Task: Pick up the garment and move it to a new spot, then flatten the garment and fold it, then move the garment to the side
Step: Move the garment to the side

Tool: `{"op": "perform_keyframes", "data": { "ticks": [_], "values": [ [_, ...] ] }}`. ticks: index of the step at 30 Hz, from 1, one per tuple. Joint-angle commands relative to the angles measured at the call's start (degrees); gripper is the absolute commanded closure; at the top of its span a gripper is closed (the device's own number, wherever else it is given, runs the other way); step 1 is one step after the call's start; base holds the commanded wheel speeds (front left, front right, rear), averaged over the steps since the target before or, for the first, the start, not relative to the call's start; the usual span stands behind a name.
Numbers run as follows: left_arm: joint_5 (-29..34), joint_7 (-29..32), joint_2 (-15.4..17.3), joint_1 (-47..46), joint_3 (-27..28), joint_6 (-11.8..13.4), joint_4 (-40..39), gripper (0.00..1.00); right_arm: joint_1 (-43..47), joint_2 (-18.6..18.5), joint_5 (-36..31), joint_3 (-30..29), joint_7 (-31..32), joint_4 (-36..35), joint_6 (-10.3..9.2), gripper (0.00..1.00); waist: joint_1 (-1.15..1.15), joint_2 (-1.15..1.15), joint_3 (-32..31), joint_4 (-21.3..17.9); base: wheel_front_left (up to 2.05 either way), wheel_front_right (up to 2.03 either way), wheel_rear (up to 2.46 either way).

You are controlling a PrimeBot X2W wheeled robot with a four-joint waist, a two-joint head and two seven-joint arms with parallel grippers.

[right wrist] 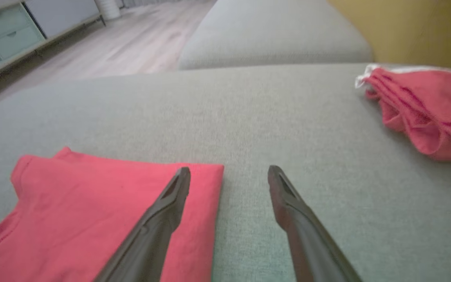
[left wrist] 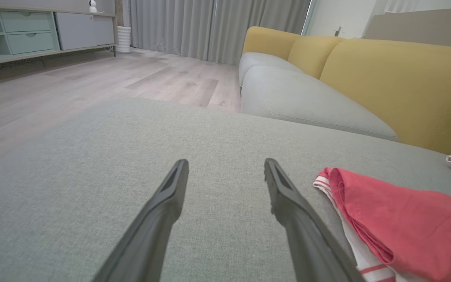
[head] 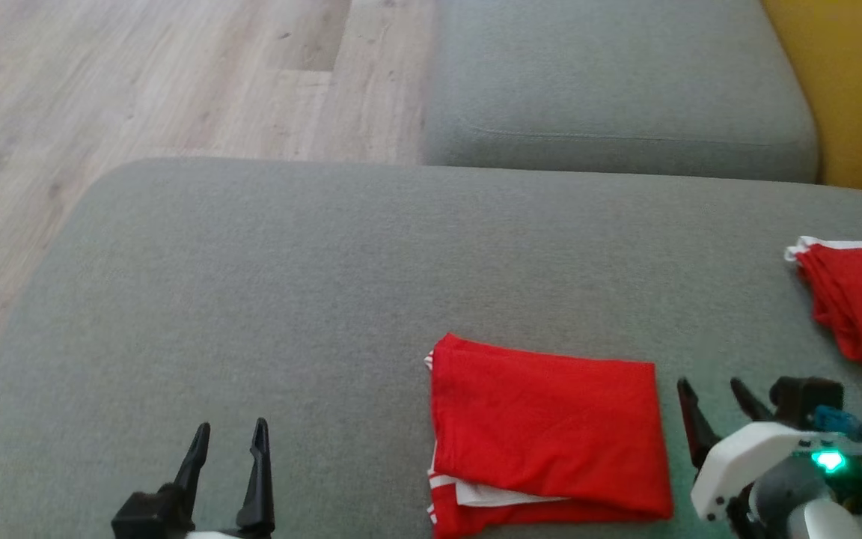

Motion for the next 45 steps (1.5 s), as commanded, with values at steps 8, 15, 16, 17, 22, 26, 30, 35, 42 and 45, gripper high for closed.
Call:
{"op": "perform_keyframes", "data": {
  "ticks": [8,15,16,17,22,26,30,35,42,45],
  "values": [
    [0.54,-0.65,0.34,-4.01,1.99,0.43,-1.22,0.0,-4.96,-0.37,1.9,-0.56,5.01,7.85,0.37,0.0,0.0,0.0,2.29,4.41,0.0,0.0,0.0],
    [0.73,-0.78,0.21,-3.96,2.11,0.46,-1.25,0.0,-6.88,-0.37,3.86,1.72,6.34,13.52,0.37,0.0,0.0,0.0,3.2,5.79,0.0,0.0,0.0],
    [0.75,-0.79,0.19,-3.97,2.09,0.45,-1.23,0.0,-7.18,-0.37,3.91,2.15,6.71,14.32,0.37,0.0,0.0,0.0,3.28,5.87,0.0,0.0,0.0],
    [0.76,-0.8,0.16,-3.97,2.07,0.44,-1.21,0.0,-7.47,-0.37,3.98,2.52,7.03,15.12,0.37,0.0,0.0,0.0,3.36,5.92,0.0,0.0,0.0],
    [0.8,-0.83,0.15,-4.01,1.83,0.19,-0.97,0.0,-9.08,-0.37,4.42,3.93,7.38,18.11,0.37,0.91,0.0,0.0,3.75,5.61,0.0,0.0,0.0],
    [0.89,-0.82,0.0,-3.95,1.47,0.11,-0.94,0.0,-10.84,-0.38,3.77,4.54,6.22,19.21,0.37,1.0,0.0,0.0,4.13,3.9,0.0,0.0,0.0],
    [1.04,-0.9,-0.51,-3.74,1.26,0.12,-1.2,0.0,-13.94,-1.2,1.79,3.84,3.81,19.35,0.37,1.0,0.0,0.0,4.61,-0.73,0.0,0.0,0.0],
    [0.93,-1.02,-1.44,-3.54,1.42,-0.4,-1.07,0.0,-17.51,-2.93,0.83,3.31,3.27,18.58,0.37,1.0,0.0,0.0,4.85,-8.23,0.0,0.0,0.0],
    [1.48,-1.13,-2.93,-4.32,1.47,-1.18,-1.05,0.0,-20.55,-6.44,0.38,3.64,4.7,15.63,0.37,1.0,0.0,0.0,6.29,-18.23,0.0,0.0,0.0],
    [2.1,-1.16,-3.53,-5.45,1.63,-1.63,-1.0,0.0,-21.97,-7.64,0.73,4.05,5.56,13.44,0.37,1.0,0.0,0.0,7.75,-22.89,0.0,0.0,0.0]
  ]
}}
